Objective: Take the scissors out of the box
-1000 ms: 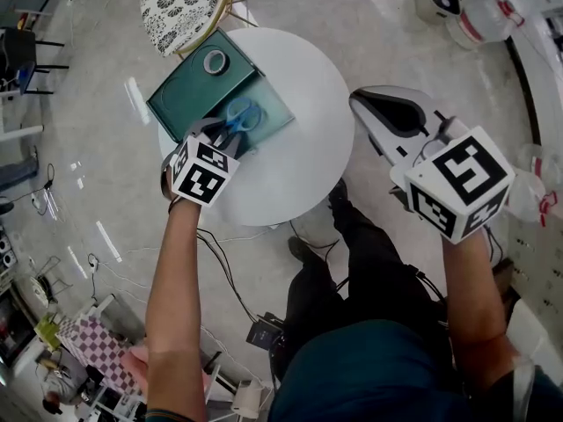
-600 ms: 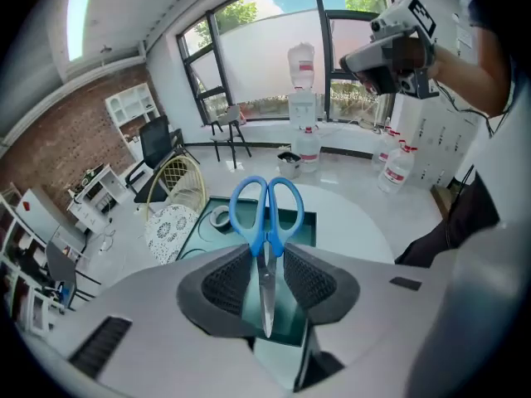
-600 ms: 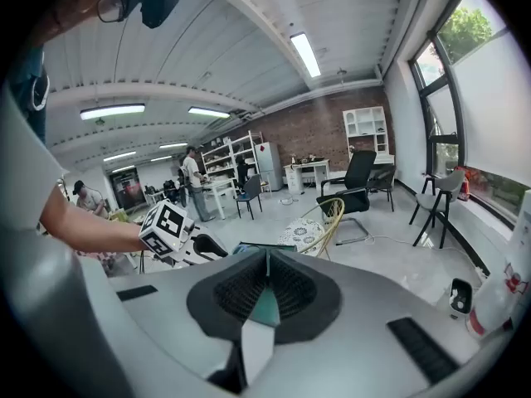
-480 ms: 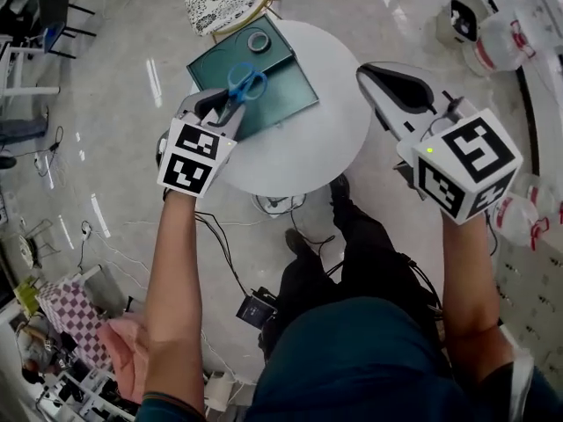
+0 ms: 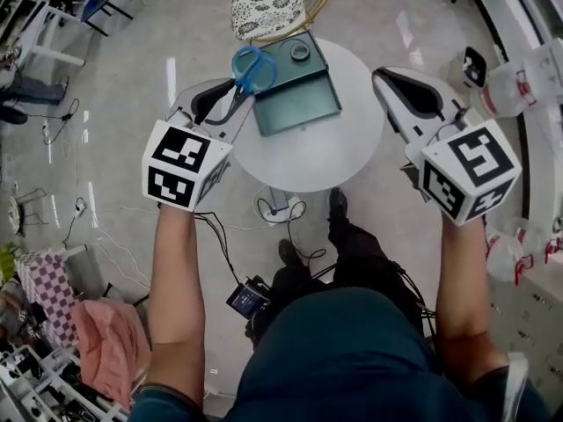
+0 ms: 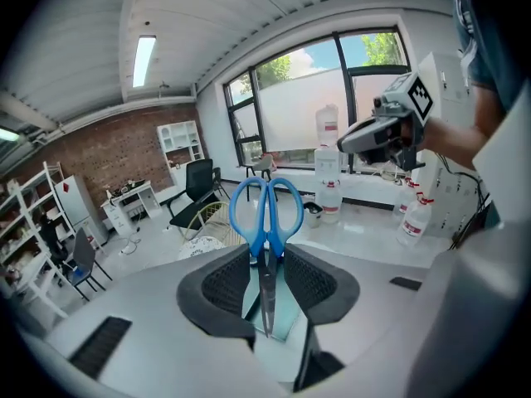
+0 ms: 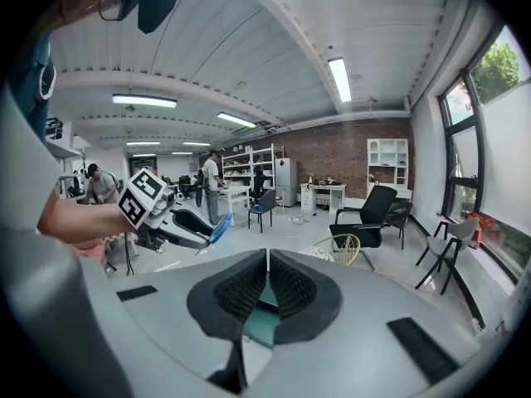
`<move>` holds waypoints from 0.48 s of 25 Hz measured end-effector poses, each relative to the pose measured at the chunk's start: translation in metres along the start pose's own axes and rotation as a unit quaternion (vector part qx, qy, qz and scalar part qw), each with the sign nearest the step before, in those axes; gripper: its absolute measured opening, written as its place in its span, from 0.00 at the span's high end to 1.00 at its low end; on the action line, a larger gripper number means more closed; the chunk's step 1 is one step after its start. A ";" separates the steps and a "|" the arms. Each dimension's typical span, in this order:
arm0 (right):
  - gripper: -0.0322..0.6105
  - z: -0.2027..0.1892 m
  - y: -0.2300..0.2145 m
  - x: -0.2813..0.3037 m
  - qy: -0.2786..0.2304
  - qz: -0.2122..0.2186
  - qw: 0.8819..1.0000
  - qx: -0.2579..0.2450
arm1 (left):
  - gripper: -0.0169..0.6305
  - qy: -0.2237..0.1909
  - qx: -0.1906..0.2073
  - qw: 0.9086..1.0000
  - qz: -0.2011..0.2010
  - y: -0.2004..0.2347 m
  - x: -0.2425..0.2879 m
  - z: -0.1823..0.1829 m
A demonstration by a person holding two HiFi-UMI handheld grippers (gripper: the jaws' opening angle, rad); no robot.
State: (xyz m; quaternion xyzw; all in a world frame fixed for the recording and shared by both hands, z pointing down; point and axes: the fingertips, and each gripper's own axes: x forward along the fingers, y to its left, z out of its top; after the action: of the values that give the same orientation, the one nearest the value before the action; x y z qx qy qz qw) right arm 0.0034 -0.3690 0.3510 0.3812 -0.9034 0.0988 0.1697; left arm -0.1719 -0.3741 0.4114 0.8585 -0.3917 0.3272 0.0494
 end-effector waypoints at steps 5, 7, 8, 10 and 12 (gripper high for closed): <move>0.89 0.036 0.036 -0.012 -0.009 0.005 0.999 -0.038 | 0.75 -0.049 -0.016 0.998 0.022 -0.004 -0.076 0.032; 0.89 0.050 0.047 -0.016 -0.013 0.005 0.999 -0.050 | 0.75 -0.066 -0.016 0.997 0.034 -0.003 -0.102 0.042; 0.89 0.056 0.053 -0.018 -0.016 0.005 0.998 -0.054 | 0.75 -0.075 -0.017 0.996 0.038 -0.003 -0.115 0.046; 0.89 0.067 0.065 -0.021 -0.024 0.009 0.998 -0.059 | 0.75 -0.096 -0.022 0.994 0.046 -0.004 -0.140 0.051; 0.89 0.077 0.078 -0.025 -0.033 0.015 0.997 -0.061 | 0.75 -0.117 -0.030 0.991 0.053 -0.006 -0.165 0.054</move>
State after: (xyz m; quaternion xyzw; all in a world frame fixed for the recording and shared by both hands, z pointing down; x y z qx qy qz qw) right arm -0.0542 -0.3224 0.2664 0.3596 -0.9185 0.0337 0.1609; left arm -0.2177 -0.2829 0.2711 0.8672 -0.4493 0.2143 0.0116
